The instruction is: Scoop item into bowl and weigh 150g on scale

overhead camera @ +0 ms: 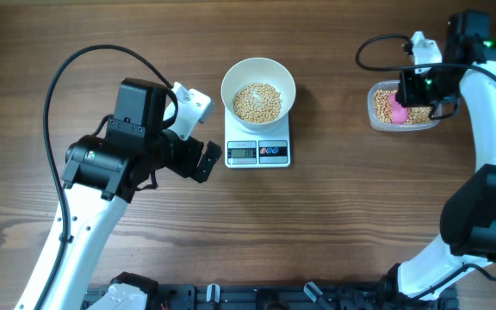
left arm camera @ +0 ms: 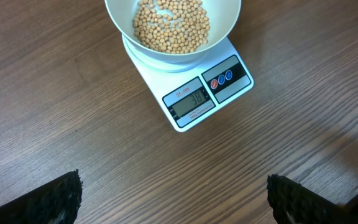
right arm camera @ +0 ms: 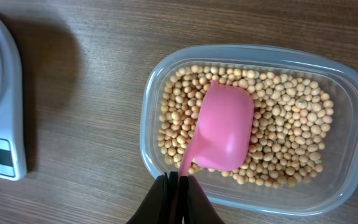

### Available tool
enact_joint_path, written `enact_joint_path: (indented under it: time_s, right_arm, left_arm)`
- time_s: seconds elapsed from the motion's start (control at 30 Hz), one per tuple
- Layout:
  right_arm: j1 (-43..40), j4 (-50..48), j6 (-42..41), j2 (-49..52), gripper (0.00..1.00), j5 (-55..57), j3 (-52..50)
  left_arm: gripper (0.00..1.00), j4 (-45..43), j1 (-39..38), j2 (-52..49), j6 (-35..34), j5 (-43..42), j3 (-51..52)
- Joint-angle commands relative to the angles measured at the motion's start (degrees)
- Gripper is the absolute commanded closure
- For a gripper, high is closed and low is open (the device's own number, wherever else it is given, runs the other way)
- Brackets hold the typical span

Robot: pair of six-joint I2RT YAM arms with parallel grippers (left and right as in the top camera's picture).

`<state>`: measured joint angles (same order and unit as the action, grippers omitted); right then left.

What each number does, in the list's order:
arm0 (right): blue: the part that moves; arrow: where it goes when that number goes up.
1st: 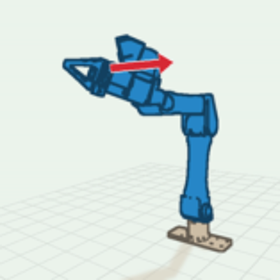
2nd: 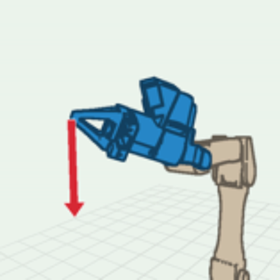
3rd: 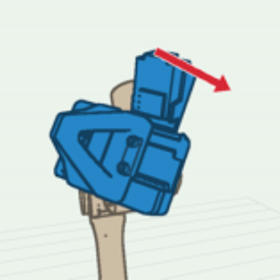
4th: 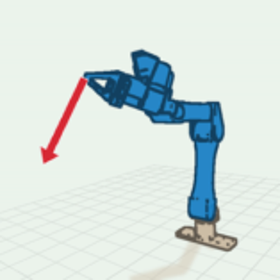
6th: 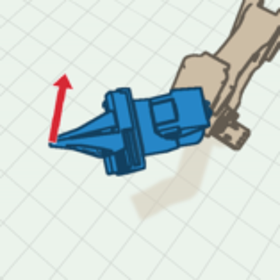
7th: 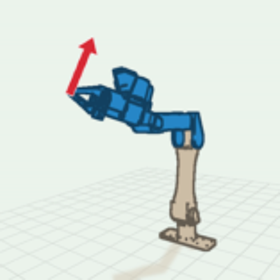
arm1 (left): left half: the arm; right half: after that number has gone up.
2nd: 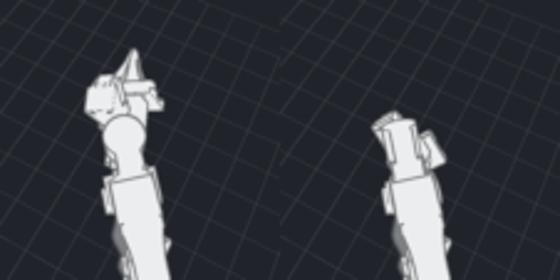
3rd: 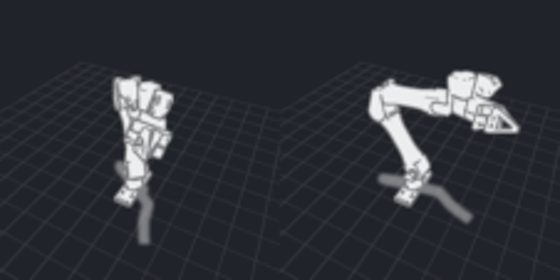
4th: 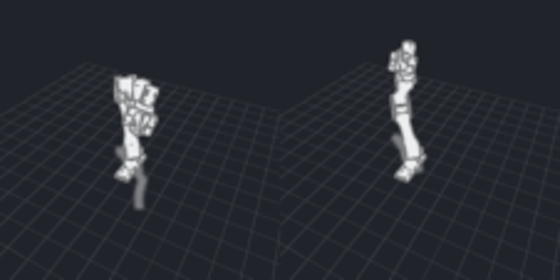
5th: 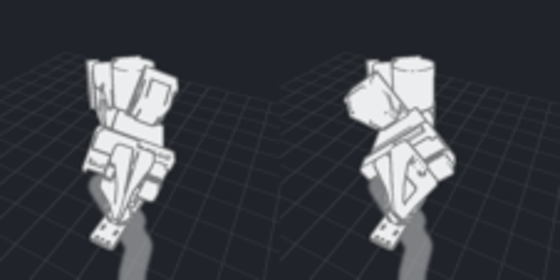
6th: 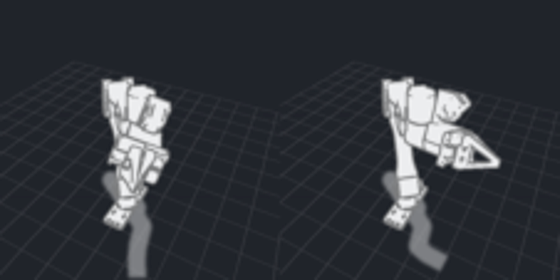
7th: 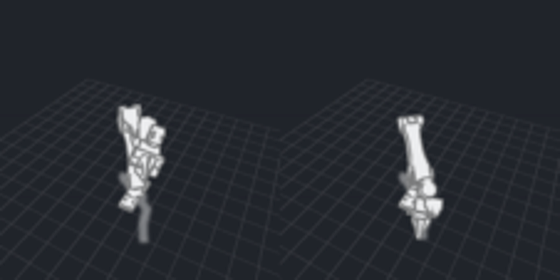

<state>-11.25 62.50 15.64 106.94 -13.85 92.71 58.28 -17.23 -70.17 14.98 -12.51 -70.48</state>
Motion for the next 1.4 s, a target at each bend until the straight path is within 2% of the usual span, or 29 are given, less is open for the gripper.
enact_joint_path:
  time_s: [0.0, 0.4, 0.67, 1.13, 1.37]
  right_arm:
    - [-2.4, -0.3, -0.7, 1.2, 0.96, -6.0, -0.6]
    - [-8.2, 1.7, 0.9, 1.2, 0.96, -15.0, -0.6]
    - [-10.4, 4.2, 2.4, 1.2, 0.96, -15.9, -0.6]
    - [-10.4, 1.9, 2.3, 4.8, 0.96, -20.6, -0.6]
    - [-14.1, 2.1, 2.3, 4.8, 0.96, -24.0, -0.6]
  left_arm:
    - [0.00, -0.2, 0.3, 0.1, 1.1, -0.3, -0.6]
    - [0.00, -0.2, 0.3, 0.1, 1.1, -0.3, -0.6]
    - [0.00, -0.2, 0.3, 0.1, 1.1, -0.3, -0.6]
    - [0.00, -0.2, 0.3, 0.1, 1.1, -0.3, -0.6]
    - [0.00, -0.2, 0.3, 0.1, 1.1, -0.3, -0.6]
